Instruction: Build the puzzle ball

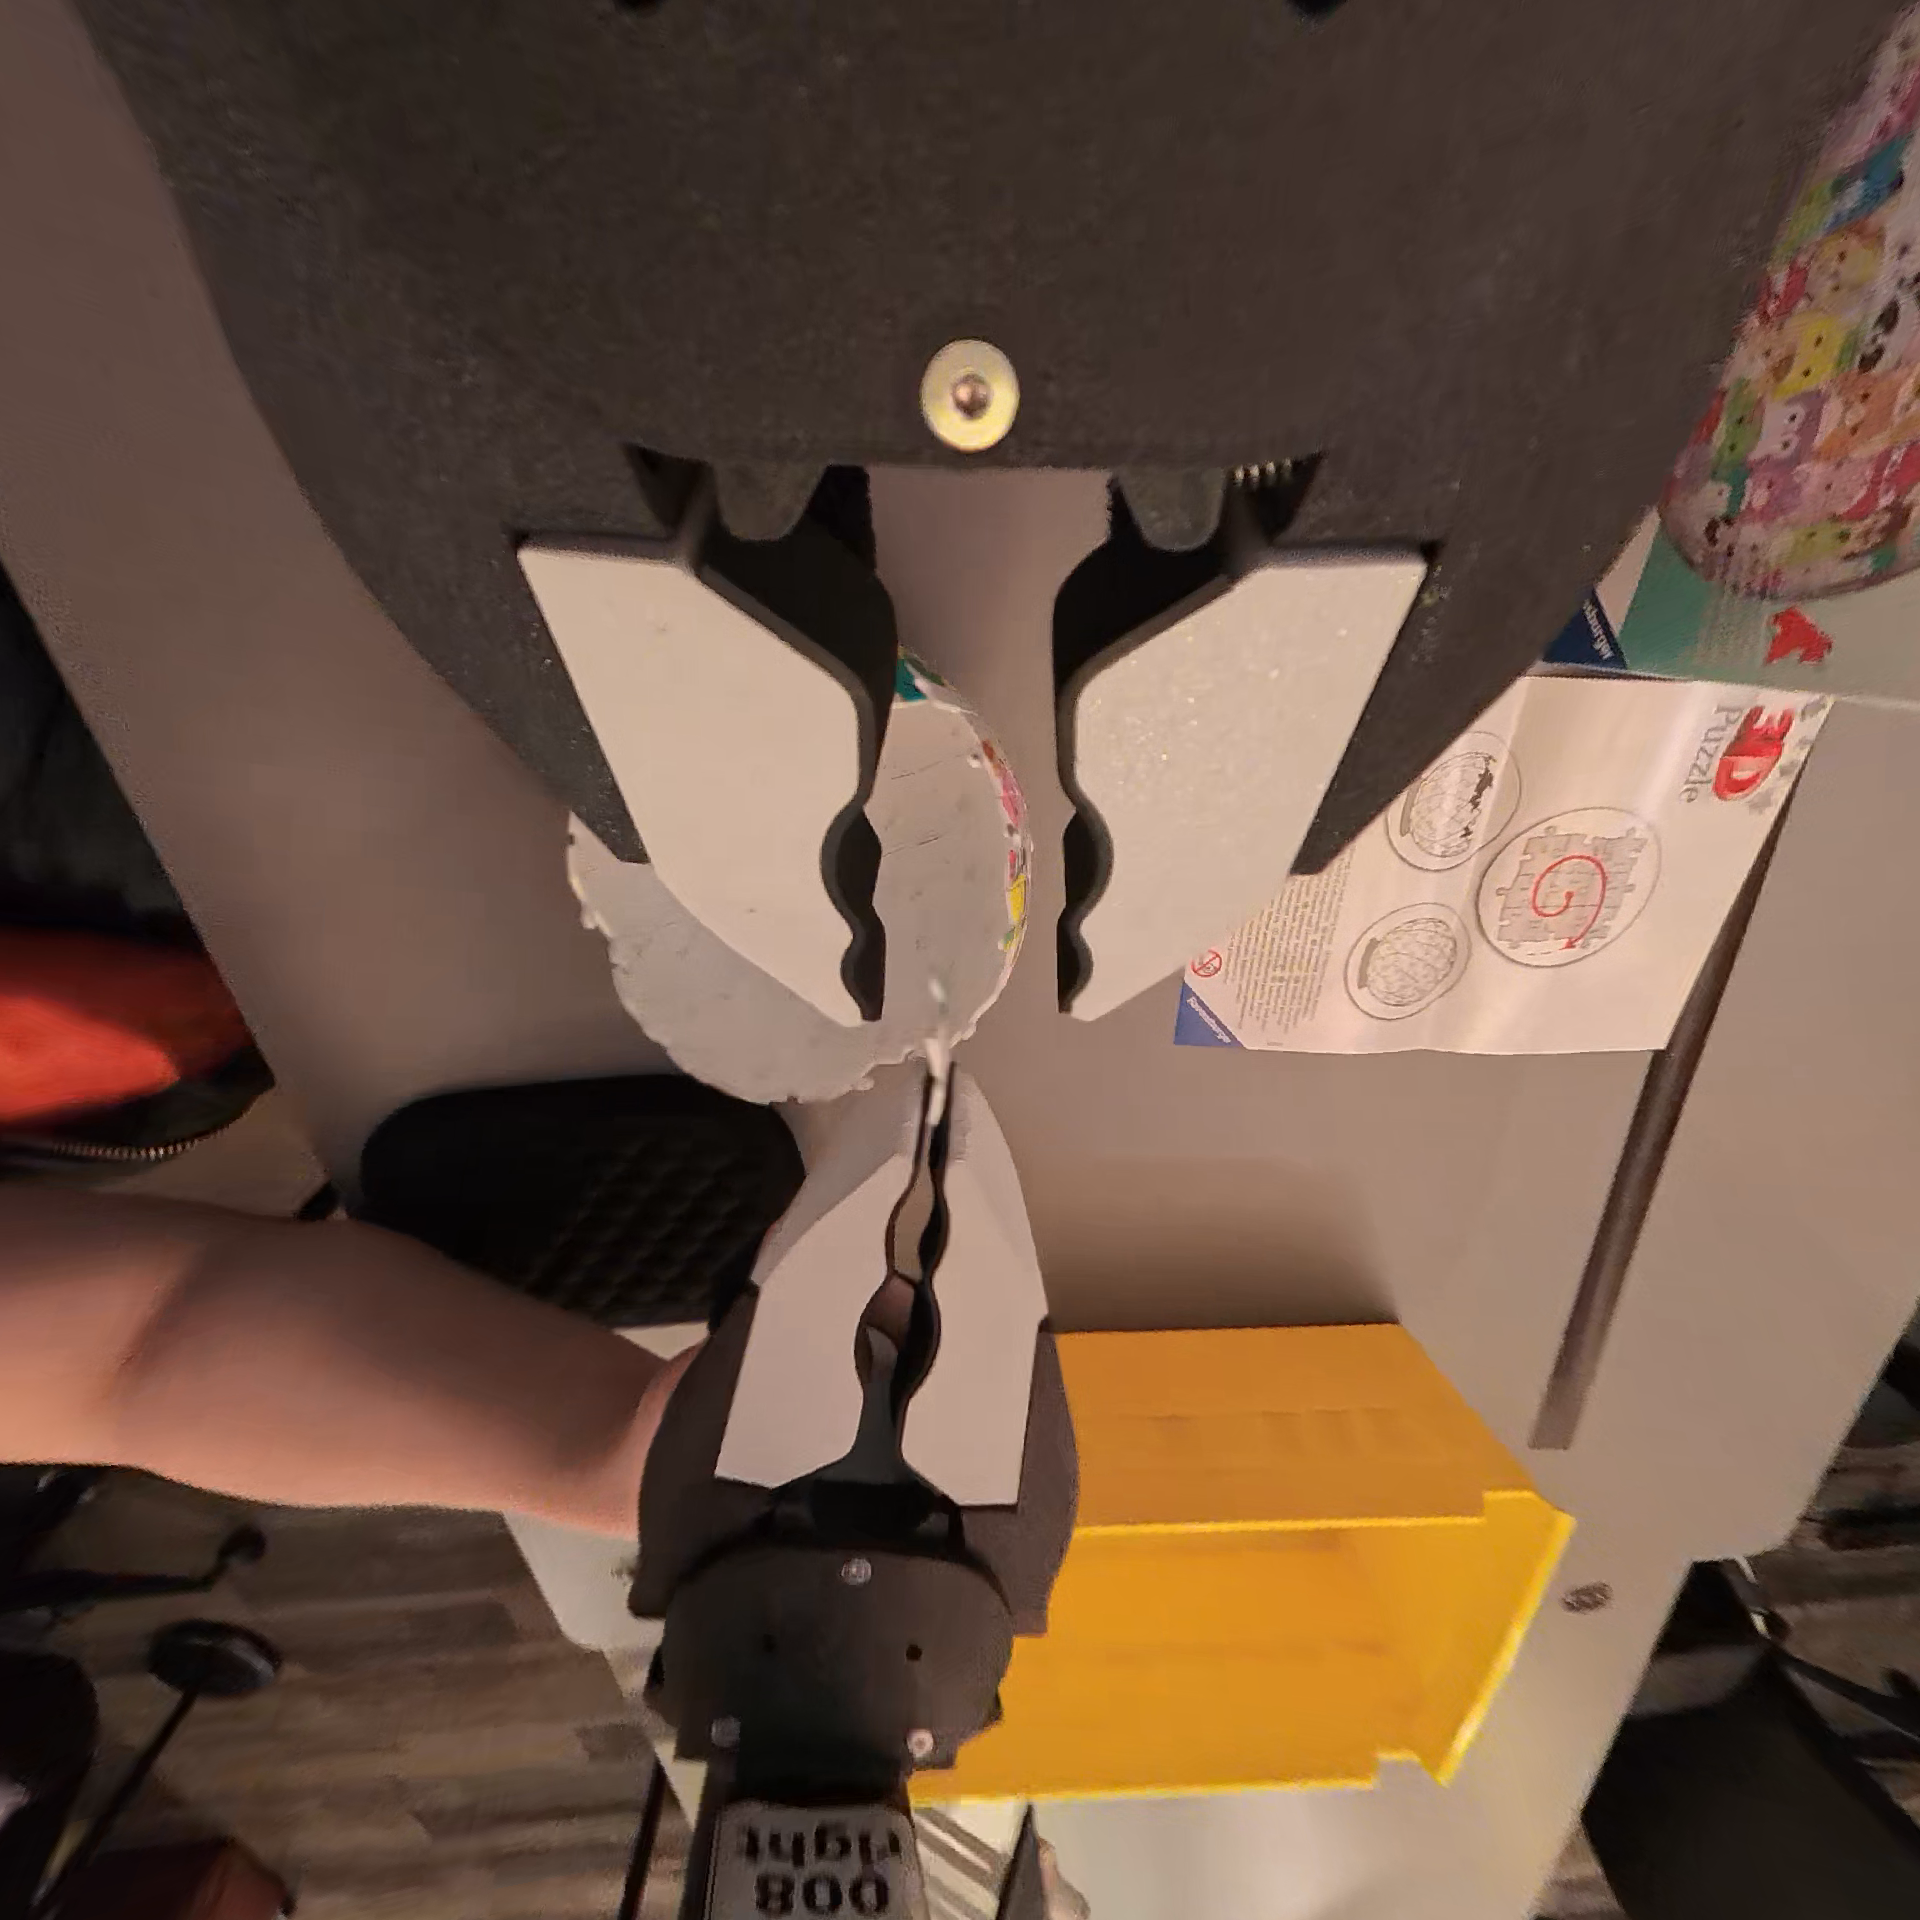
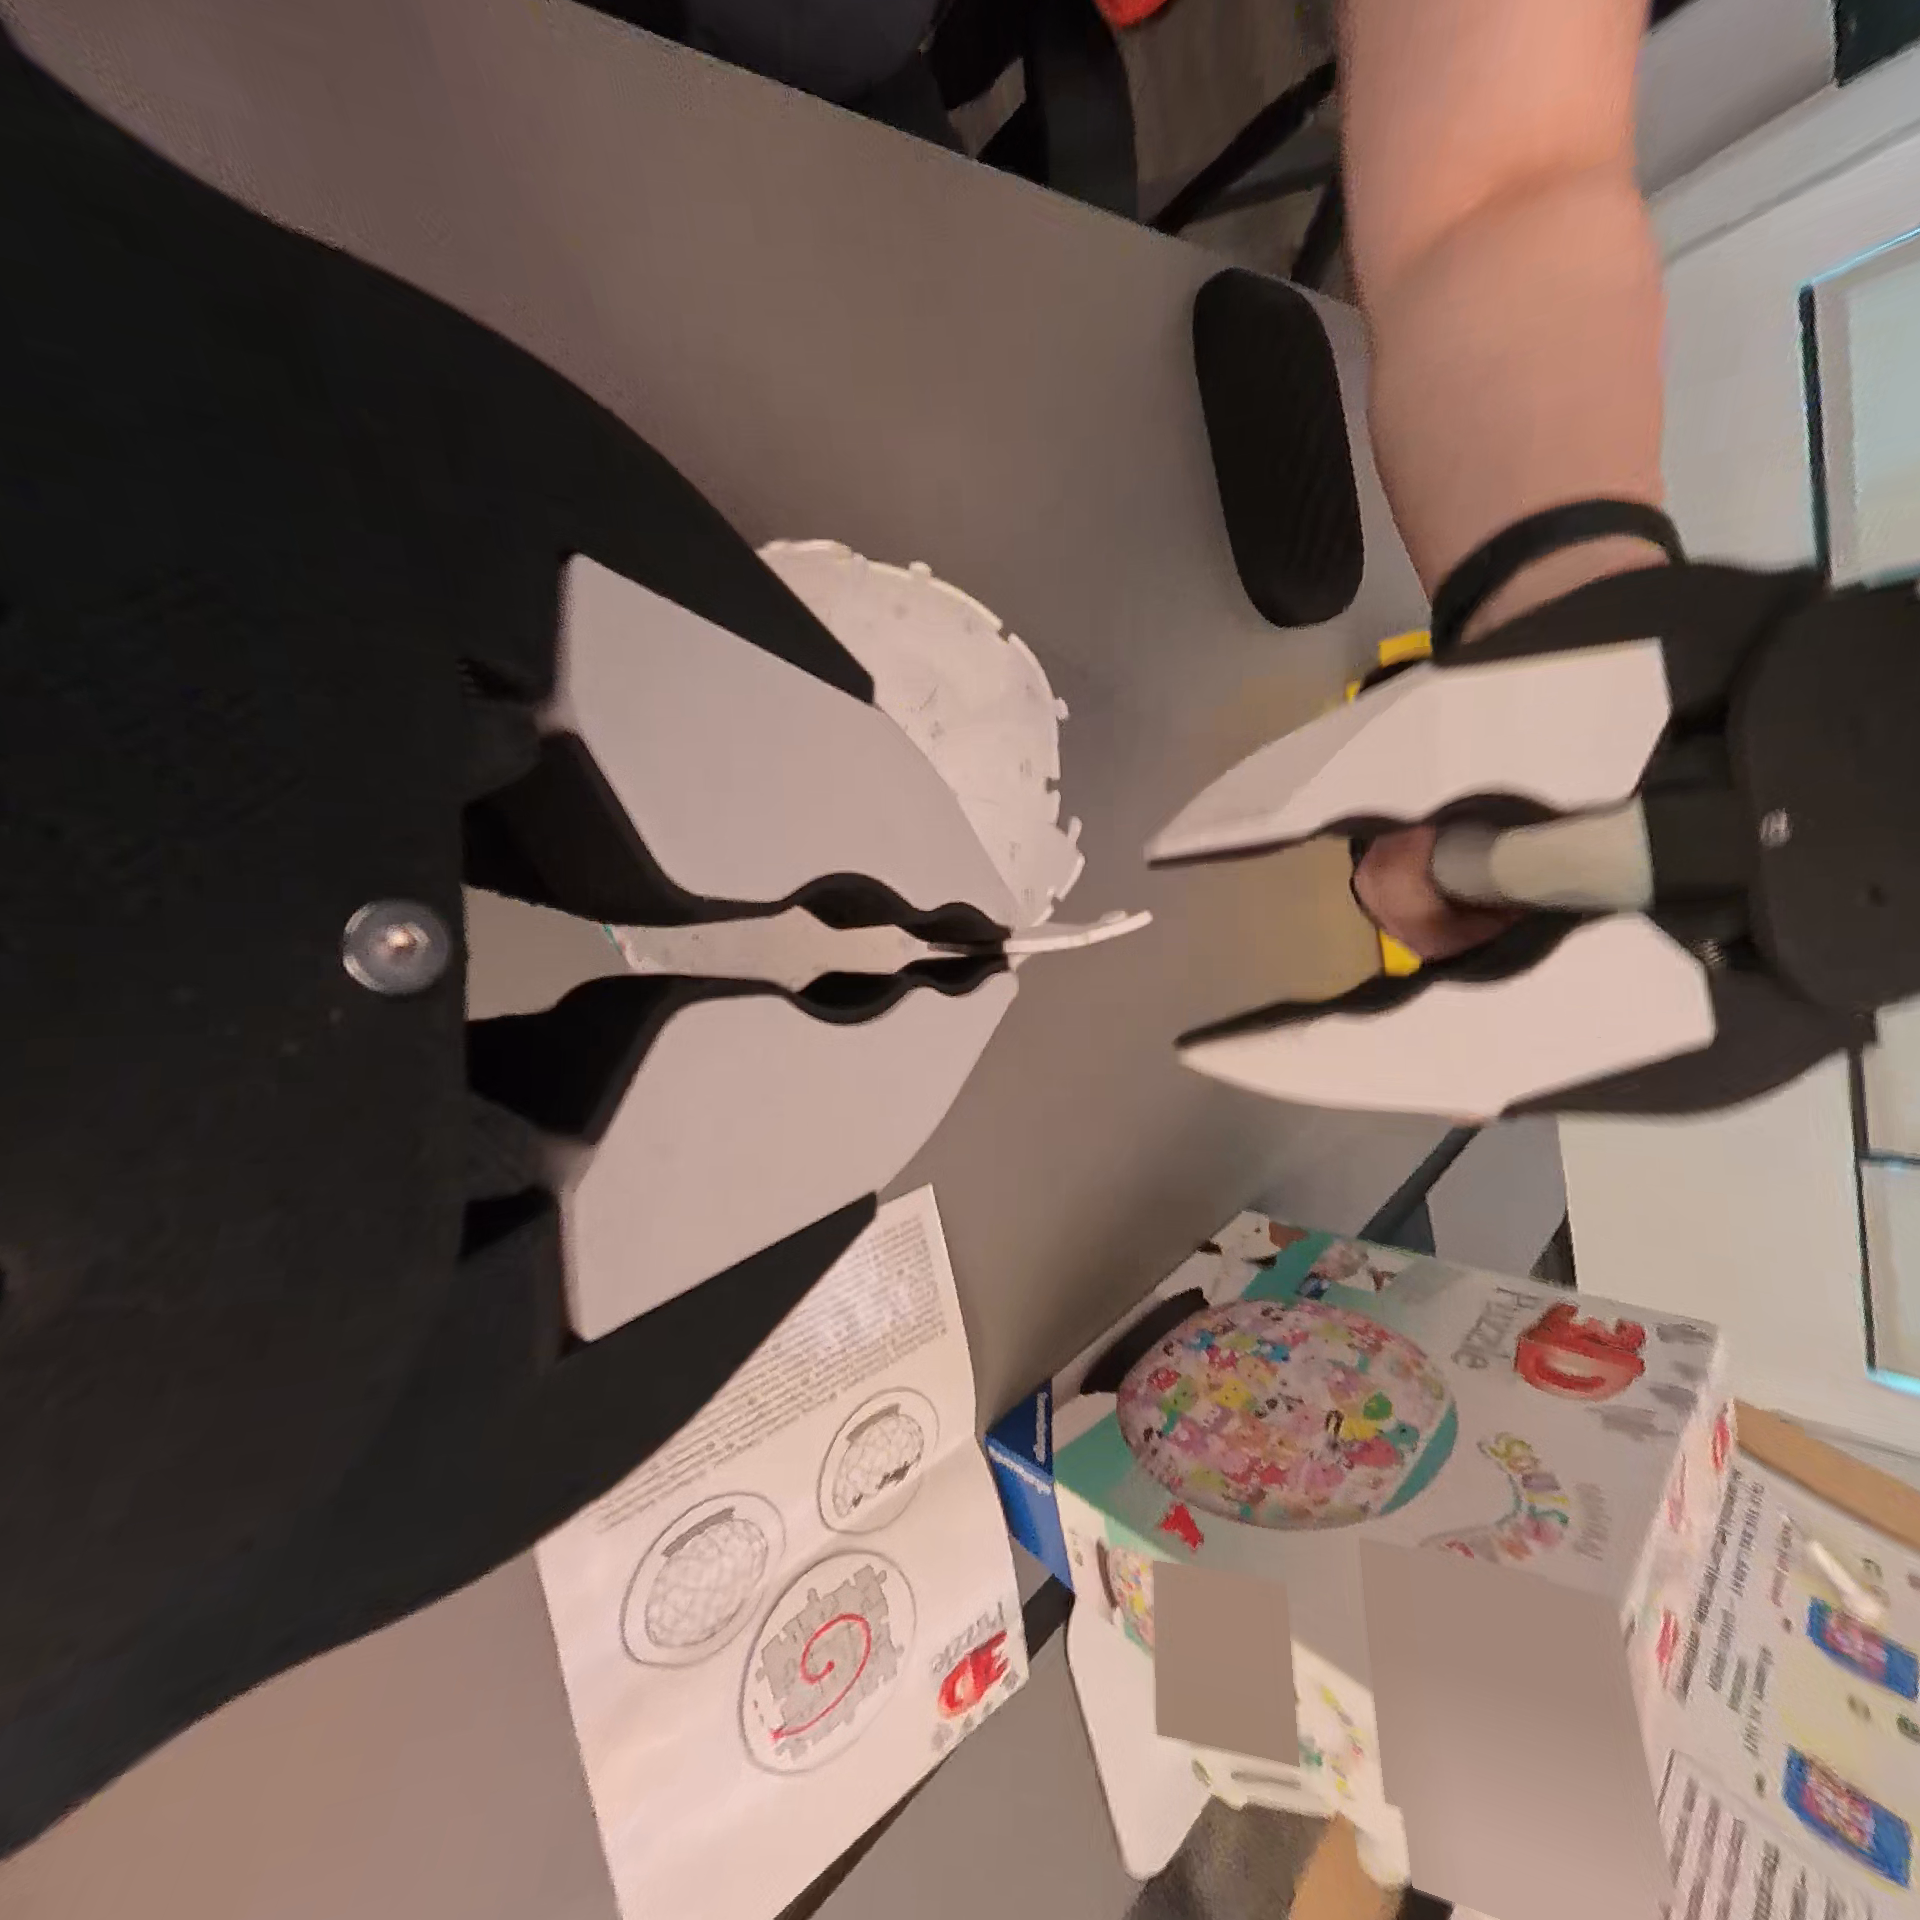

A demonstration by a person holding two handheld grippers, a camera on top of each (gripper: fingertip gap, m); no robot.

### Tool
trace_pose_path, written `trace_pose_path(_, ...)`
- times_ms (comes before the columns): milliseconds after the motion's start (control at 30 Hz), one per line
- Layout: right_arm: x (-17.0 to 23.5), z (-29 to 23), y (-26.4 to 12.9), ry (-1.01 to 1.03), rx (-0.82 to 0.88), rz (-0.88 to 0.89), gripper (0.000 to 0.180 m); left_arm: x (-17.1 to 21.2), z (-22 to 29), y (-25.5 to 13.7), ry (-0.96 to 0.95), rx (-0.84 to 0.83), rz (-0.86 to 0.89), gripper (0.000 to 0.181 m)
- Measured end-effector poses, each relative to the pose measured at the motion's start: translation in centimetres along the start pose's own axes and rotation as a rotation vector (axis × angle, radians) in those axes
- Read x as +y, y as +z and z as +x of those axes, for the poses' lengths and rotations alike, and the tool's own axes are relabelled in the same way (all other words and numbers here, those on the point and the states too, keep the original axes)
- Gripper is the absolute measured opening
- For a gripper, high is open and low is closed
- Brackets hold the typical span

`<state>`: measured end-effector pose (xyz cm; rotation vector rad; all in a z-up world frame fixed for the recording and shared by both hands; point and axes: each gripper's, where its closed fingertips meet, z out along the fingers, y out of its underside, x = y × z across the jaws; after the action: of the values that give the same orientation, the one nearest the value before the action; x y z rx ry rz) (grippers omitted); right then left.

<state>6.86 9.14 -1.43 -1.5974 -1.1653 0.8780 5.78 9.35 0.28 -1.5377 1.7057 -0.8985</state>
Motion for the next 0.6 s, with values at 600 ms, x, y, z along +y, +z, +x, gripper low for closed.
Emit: trace_pose_path(600,2.8,0.9,0.8,-0.139,0.056,-0.057,0.003,3.3,0.1,3.1,0.181,-0.044,-0.124,0.002)
